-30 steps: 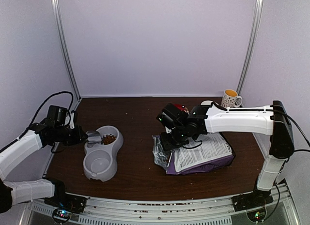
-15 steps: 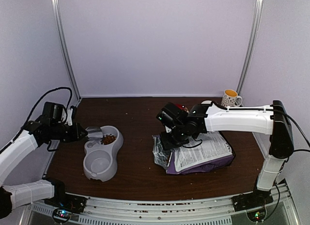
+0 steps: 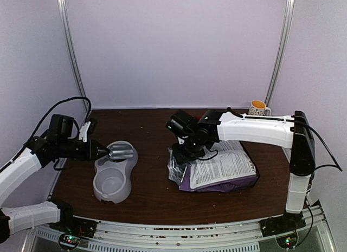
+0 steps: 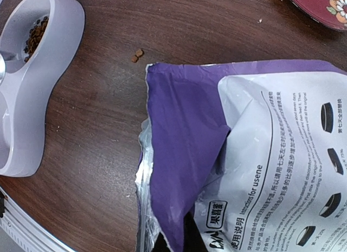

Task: Serve the pet food
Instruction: Insert the spatula into the pet food bag.

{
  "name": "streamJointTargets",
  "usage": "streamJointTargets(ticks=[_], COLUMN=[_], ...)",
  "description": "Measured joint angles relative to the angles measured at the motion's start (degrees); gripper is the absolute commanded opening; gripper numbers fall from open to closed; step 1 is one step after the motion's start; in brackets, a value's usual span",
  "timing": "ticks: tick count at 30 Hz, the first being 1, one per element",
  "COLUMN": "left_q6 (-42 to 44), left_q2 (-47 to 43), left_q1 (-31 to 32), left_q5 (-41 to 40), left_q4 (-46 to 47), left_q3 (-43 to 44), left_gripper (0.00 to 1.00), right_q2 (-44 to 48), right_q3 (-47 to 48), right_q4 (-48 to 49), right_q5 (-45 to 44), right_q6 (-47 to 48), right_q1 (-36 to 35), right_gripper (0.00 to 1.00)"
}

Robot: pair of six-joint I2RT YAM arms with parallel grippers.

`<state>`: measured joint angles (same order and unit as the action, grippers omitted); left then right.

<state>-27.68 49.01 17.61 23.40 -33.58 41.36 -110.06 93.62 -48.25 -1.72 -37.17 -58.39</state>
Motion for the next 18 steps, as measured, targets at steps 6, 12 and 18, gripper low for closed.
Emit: streamJointTargets(ticks=[6, 12, 18], left_q6=[-0.4, -1.4, -3.4], left_q2=[1.3, 4.0, 8.2], left_q1=[3.7, 7.7, 11.9], left_q5=[2.2, 3.1, 3.4], left_q4=[3.3, 6.9, 11.1], left_q3=[-1.0, -2.3, -2.4], left_gripper=[0.0, 0.0, 0.0], right_q2=[-2.7, -2.8, -2.8], right_q3=[4.7, 5.3, 5.3], right_q4=[-1.8, -2.0, -2.1], right_q5=[0.3, 0.8, 0.8], right_q6=[0.8, 0.9, 0.9], right_q1=[-0.7, -1.0, -1.0], right_gripper=[0.0, 0.0, 0.0])
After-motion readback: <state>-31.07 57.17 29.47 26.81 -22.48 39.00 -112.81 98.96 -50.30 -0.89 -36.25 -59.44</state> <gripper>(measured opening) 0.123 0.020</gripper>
